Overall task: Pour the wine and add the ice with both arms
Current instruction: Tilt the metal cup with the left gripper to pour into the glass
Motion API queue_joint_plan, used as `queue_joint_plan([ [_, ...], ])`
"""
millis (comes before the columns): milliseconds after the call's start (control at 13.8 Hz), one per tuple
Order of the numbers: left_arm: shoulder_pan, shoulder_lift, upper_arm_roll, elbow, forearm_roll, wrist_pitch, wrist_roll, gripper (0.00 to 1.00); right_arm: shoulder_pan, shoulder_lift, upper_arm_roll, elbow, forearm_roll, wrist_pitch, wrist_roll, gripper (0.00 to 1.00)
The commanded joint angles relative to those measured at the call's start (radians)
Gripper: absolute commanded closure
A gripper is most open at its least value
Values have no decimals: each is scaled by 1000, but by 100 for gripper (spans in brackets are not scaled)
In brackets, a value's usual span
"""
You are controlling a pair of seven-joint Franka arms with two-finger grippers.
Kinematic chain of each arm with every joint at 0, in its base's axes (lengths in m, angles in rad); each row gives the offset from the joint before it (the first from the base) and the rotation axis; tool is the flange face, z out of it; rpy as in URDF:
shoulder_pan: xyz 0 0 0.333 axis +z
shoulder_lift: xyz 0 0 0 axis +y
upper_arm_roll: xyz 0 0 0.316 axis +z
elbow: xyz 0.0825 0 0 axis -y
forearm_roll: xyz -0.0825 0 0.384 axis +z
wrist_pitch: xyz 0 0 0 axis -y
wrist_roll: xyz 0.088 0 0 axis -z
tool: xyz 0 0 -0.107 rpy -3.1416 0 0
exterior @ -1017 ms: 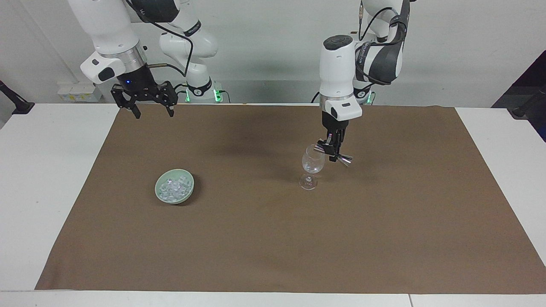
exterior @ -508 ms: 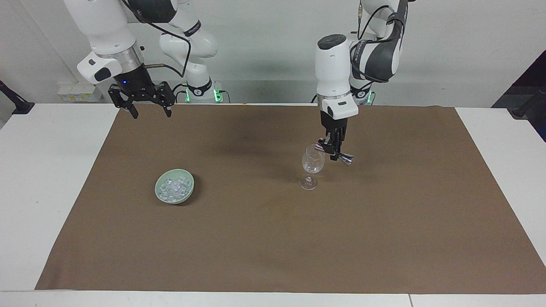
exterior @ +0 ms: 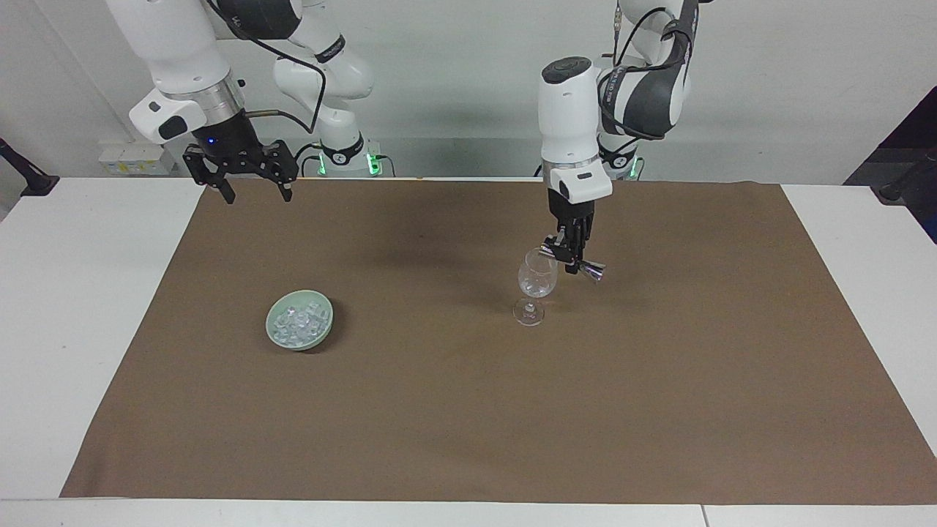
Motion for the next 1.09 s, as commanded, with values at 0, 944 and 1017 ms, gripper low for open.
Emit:
queue_joint_plan([
  [0, -24, -10, 17, 7, 24, -29, -22, 100, -29, 4, 4, 1, 18, 17, 1, 0],
  [944, 115, -1, 29, 61, -500, -56, 111, 100, -35, 16, 5, 9, 22, 80, 43, 0],
  [1017, 138, -1, 29, 59, -549, -56, 128, 100, -37, 16, 5, 6, 19, 83, 40, 0],
])
